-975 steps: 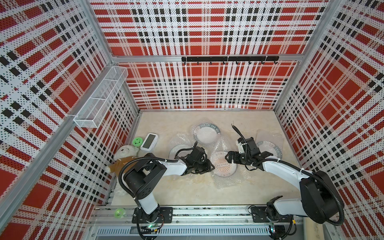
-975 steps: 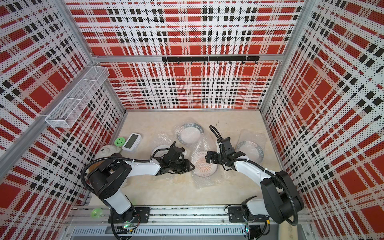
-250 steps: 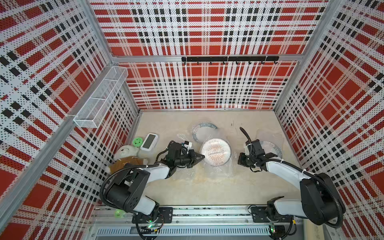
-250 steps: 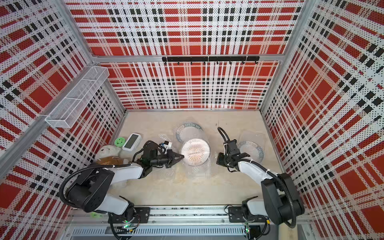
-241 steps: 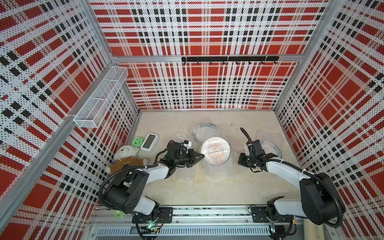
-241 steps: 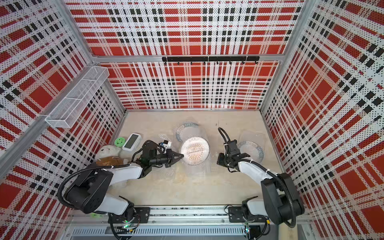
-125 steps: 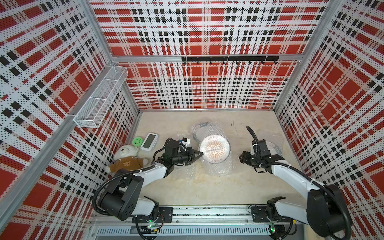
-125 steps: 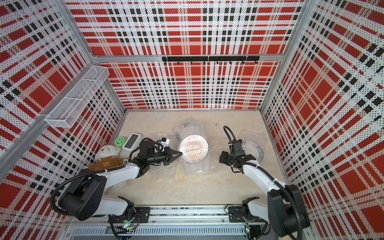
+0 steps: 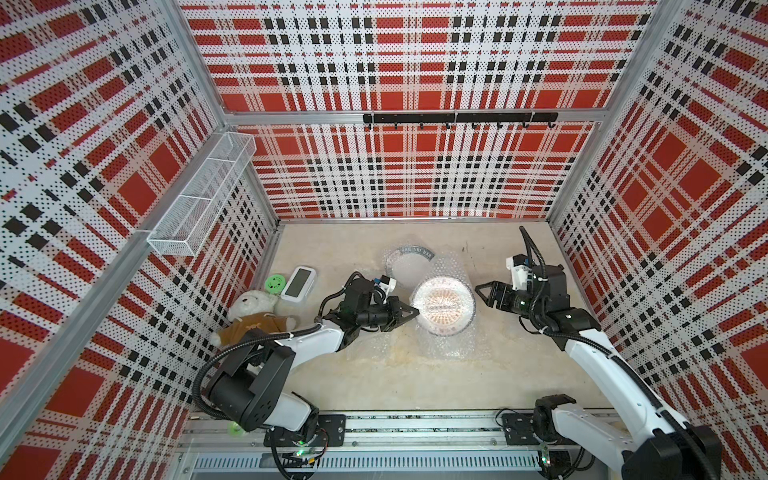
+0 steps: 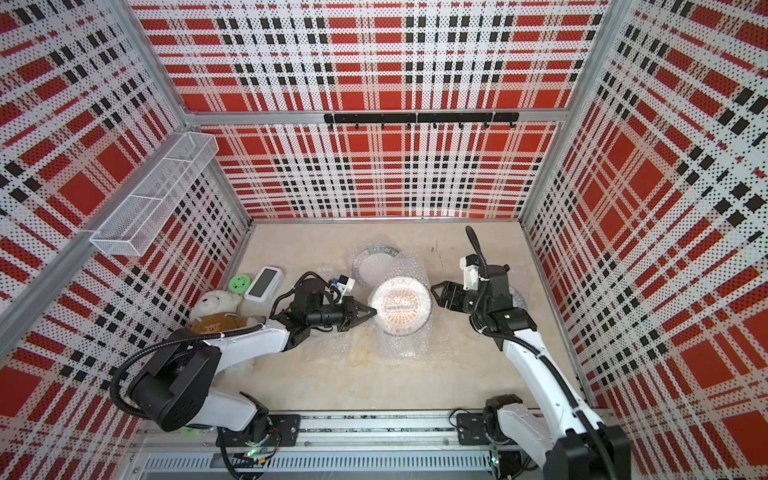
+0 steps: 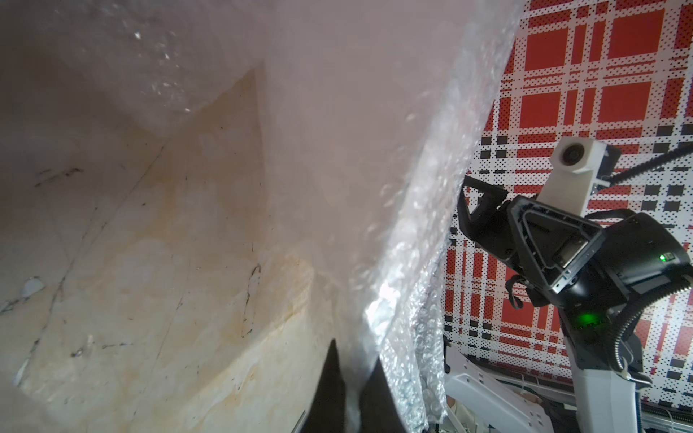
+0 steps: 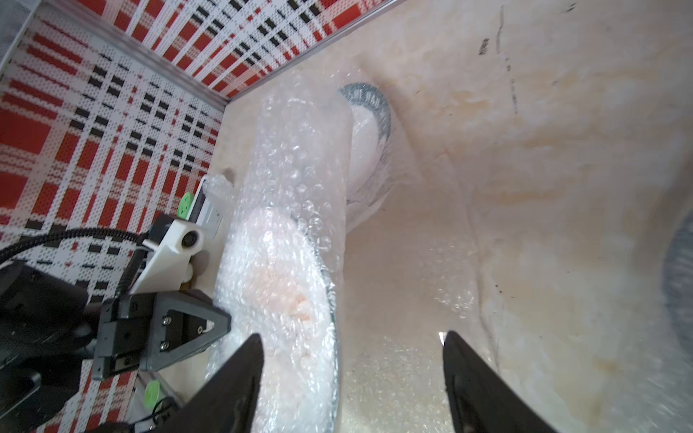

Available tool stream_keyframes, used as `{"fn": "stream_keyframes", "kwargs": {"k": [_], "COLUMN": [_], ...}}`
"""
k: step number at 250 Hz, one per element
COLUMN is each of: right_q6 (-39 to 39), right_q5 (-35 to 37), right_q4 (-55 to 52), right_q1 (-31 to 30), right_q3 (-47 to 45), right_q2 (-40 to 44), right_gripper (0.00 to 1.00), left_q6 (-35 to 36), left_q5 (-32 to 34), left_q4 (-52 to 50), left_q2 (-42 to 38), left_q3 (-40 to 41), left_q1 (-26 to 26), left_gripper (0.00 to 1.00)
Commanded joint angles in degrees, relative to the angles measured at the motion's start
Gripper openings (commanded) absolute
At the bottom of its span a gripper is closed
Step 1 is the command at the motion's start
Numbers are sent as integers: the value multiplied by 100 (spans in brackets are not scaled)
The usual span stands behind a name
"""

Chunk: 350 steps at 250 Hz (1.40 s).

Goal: Unpack dinner plates from bubble wrap
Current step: Unwrap the bubble wrap.

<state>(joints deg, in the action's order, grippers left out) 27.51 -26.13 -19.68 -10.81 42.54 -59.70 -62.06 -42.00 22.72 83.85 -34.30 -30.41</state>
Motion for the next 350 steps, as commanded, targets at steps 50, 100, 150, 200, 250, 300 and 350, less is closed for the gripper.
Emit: {"fn": "stream_keyframes", "kwargs": {"k": [50, 100, 150, 200, 250, 300, 350], "right_q6": [106, 166, 322, 513, 743, 698, 653], "right_q5": [-740, -916, -1052, -1244, -1369, -1063, -636], "right_q4": [631, 716, 857, 1152, 1427, 1112, 675], "right_q1": [-138, -159, -158, -158, -158, -158, -157], "right_q3": [-273, -370, -548, -653, -744, -608, -212], "right_q2": [-609, -669, -586, -725, -746, -633, -622], "right_gripper": [55, 37, 26, 17, 7, 0, 0], "left_q6": [33, 21, -16, -113, -74, -41, 192], "left_q5": [-87, -105, -158, -216, -223, -316, -246], "left_q4": [200, 252, 454, 746, 846, 896, 502], "left_q2": [104, 232, 413, 560, 725, 898, 374], "left_q3": [-278, -327, -356, -290, -255, -257, -103], "left_q1": [-57, -58, -72, -95, -76, 36, 96], "left_gripper": [0, 0, 0, 0, 0, 16, 55]}}
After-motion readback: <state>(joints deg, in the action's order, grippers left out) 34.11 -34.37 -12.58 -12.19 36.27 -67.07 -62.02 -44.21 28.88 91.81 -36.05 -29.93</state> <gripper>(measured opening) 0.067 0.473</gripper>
